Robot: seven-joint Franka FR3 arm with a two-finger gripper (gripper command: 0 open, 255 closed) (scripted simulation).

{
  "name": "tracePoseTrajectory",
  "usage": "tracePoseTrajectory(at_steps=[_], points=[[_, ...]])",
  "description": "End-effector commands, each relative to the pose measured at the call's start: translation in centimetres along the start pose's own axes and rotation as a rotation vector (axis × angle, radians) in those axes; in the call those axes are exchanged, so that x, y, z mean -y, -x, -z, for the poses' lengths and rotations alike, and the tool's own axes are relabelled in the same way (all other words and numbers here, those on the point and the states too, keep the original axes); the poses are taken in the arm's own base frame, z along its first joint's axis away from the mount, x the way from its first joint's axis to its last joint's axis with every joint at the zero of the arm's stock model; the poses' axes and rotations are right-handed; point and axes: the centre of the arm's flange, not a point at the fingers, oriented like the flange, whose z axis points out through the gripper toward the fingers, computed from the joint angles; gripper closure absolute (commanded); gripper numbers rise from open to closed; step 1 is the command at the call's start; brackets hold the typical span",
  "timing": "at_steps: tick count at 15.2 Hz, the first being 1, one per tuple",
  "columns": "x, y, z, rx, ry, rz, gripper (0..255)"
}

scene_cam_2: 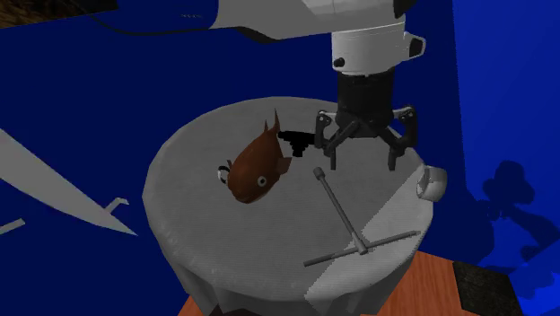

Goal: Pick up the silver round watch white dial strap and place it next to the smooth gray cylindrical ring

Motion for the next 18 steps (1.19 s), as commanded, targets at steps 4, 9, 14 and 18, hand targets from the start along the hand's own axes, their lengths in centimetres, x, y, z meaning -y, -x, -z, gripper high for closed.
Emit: tracePoseTrajectory(at_steps=[4,9,14,18], points=[[3.4,-6.2,-0.5,0.013,0.045,0.204,0],[7.9,-11.6,-1.1,0.025,0.089,0.404,0],[13.3,-15.9,-2.0,0.038,0.133,0.604,0],[18.2,-18.5,-2.9,0.049,0.169,0.764,0]])
